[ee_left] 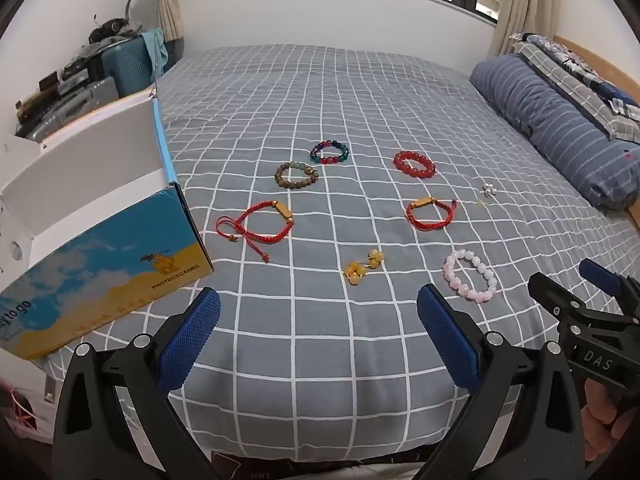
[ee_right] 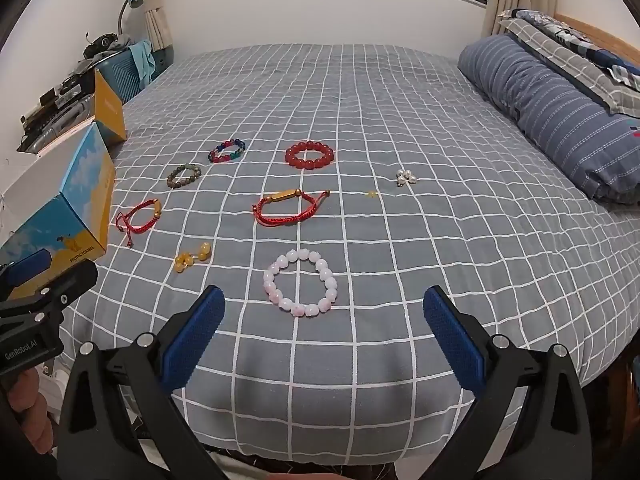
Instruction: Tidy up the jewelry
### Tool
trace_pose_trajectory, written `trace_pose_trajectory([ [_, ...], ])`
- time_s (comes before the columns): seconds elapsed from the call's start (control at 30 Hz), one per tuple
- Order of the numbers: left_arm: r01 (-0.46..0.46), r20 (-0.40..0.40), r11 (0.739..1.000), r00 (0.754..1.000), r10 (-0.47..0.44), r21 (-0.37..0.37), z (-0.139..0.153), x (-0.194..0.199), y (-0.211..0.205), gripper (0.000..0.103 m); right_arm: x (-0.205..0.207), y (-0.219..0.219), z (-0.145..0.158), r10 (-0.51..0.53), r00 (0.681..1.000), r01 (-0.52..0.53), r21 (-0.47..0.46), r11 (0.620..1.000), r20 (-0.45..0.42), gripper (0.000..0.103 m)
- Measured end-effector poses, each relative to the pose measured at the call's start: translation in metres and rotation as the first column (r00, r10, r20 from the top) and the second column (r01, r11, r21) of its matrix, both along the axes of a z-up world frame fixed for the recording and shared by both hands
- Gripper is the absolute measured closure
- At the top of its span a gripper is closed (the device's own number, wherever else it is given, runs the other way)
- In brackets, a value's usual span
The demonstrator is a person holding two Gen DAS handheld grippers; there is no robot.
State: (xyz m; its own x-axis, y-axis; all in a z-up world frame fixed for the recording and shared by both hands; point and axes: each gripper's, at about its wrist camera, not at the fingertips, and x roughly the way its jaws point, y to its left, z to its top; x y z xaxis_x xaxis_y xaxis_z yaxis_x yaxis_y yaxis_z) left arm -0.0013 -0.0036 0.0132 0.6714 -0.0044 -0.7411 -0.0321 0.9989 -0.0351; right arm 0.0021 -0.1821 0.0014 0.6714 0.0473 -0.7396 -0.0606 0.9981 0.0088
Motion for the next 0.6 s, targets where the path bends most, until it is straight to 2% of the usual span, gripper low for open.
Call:
trace_pose_trajectory([
  [0.6, 0.016, -0.007, 1.000, 1.000, -0.017, -0.003, -0.0026, 0.0006, -0.0033, 0.006, -0.0012, 0.0006, 0.0010, 0.000, 1.000, 0.000, 0.004, 1.000, 0.005, 0.007],
])
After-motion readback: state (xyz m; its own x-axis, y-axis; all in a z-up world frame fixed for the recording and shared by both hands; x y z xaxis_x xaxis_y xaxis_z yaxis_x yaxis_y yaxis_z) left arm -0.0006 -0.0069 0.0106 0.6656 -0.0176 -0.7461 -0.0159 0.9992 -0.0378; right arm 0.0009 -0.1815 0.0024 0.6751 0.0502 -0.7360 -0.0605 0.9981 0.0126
